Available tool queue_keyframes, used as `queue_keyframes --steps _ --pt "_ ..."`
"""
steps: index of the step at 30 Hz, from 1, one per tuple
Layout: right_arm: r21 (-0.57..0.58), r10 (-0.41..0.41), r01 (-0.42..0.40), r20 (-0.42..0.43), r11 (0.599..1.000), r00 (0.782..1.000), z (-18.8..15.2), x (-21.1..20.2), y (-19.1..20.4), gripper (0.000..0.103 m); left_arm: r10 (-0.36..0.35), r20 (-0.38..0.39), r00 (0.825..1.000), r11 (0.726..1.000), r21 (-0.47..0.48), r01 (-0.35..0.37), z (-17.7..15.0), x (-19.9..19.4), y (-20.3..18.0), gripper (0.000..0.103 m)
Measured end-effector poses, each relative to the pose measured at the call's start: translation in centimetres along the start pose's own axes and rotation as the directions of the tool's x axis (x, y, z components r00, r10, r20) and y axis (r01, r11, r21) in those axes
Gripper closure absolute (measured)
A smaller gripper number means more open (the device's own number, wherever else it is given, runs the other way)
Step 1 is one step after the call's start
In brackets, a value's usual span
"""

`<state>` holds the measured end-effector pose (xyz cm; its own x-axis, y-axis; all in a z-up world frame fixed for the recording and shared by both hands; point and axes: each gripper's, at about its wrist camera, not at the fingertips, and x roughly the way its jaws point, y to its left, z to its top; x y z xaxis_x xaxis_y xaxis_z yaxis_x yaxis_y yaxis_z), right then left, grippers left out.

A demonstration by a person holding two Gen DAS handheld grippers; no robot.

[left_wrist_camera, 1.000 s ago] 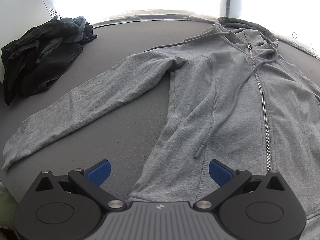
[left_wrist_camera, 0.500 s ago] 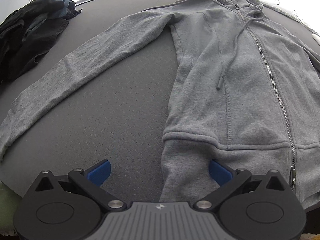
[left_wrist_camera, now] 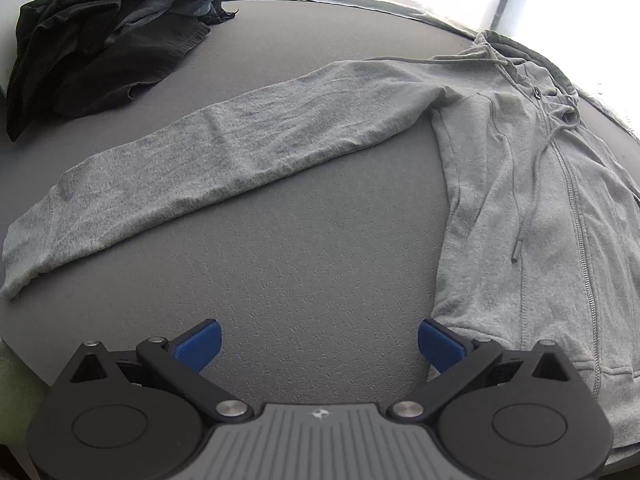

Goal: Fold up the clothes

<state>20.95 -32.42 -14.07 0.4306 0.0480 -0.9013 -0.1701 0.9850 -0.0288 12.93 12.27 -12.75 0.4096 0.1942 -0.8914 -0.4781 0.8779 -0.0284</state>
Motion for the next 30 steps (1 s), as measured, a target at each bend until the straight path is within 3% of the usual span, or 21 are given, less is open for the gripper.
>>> queue_keyframes --steps 3,6,7,11,14,19,21,25,27,28,29,30 --pt "-0.002 0.013 -0.013 -0.039 1.000 0.999 0.0 0.7 1.0 0.046 0.001 0.008 1.000 0.996 -0.093 -0.001 1.0 0.1 3.2 0.000" --pt "0.114 0.079 -0.077 -0.017 0.990 0.997 -0.7 0.8 0.1 0.070 -0.010 0.009 1.000 0.983 -0.181 0.011 1.8 0.5 6.1 0.000" --pt "0.142 0.096 -0.096 0.002 0.985 0.995 -0.9 0.5 -0.3 0.099 -0.013 0.005 1.000 0.979 -0.203 0.014 2.0 0.8 7.0 0.000" --pt "0.150 0.080 -0.095 0.100 0.984 0.992 -1.5 -1.7 -0.7 0.100 -0.005 0.005 1.000 0.983 -0.185 0.005 2.8 1.5 8.1 0.000" --pt "0.180 0.047 -0.060 0.075 0.982 0.996 -2.2 -1.3 -0.8 0.100 -0.012 0.004 1.000 0.981 -0.194 0.013 3.1 2.0 8.5 0.000" --pt "0.129 -0.015 0.011 0.033 0.992 0.999 -2.3 -0.1 0.3 0.100 -0.021 0.007 1.000 0.972 -0.235 0.022 3.1 2.2 9.5 0.000" --pt "0.076 -0.077 0.076 0.005 0.994 0.997 -1.6 0.0 1.4 0.096 -0.007 0.026 1.000 0.971 -0.238 0.013 3.1 1.8 9.8 0.000" --pt "0.005 -0.215 0.216 0.075 0.976 0.974 -0.5 -0.5 3.4 0.051 0.034 0.059 0.998 0.964 -0.267 -0.017 3.2 1.2 11.2 0.000" --pt "0.020 -0.237 0.237 0.144 0.971 0.961 0.3 -1.0 4.2 0.045 0.097 0.065 0.993 0.956 -0.284 -0.075 3.1 0.8 12.1 0.000" --pt "0.040 -0.230 0.226 0.170 0.973 0.958 0.7 -1.1 4.7 0.033 0.138 0.076 0.987 0.952 -0.284 -0.111 2.9 0.6 12.4 0.000" --pt "0.059 -0.223 0.215 0.196 0.975 0.955 1.2 -1.2 5.2 0.016 0.181 0.089 0.979 0.947 -0.283 -0.149 2.8 0.3 12.8 0.000" --pt "0.077 -0.215 0.203 0.221 0.976 0.951 1.6 -1.2 5.7 0.010 0.221 0.106 0.969 0.946 -0.264 -0.187 2.7 0.1 13.0 0.000"
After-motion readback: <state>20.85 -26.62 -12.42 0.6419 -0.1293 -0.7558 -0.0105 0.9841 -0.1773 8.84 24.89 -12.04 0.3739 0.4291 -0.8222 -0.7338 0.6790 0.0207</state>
